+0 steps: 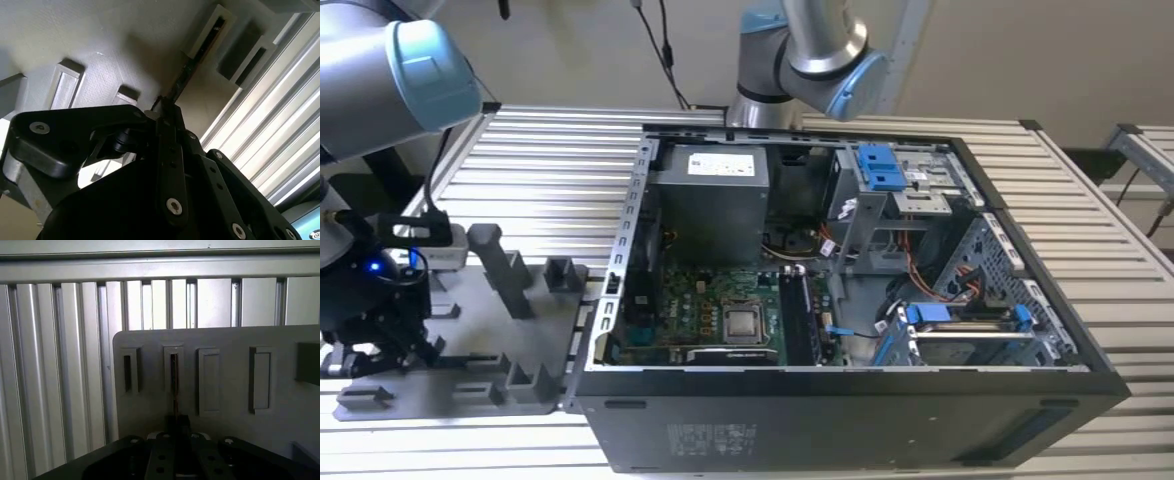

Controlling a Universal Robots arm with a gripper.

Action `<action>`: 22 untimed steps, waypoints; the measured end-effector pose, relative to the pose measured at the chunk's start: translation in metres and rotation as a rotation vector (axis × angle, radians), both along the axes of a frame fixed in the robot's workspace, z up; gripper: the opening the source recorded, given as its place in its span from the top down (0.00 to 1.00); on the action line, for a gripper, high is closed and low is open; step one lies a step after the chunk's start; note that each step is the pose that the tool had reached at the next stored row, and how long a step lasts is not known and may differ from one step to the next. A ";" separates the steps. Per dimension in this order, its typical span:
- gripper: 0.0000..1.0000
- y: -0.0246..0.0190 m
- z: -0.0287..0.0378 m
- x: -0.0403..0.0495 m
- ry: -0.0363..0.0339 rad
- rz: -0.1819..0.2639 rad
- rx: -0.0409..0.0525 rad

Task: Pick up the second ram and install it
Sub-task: 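Pick up the second ram and move it above second insertion slot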

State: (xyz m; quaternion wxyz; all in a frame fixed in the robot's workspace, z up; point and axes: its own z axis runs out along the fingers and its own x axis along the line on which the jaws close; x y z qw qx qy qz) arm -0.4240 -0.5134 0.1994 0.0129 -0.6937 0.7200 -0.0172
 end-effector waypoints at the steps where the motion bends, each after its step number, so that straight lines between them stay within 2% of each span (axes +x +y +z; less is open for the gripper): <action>1: 0.86 0.0000 -0.0001 0.0000 -0.0001 0.000 0.0000; 22: 0.86 0.0000 -0.0003 0.0000 -0.0003 0.000 0.0002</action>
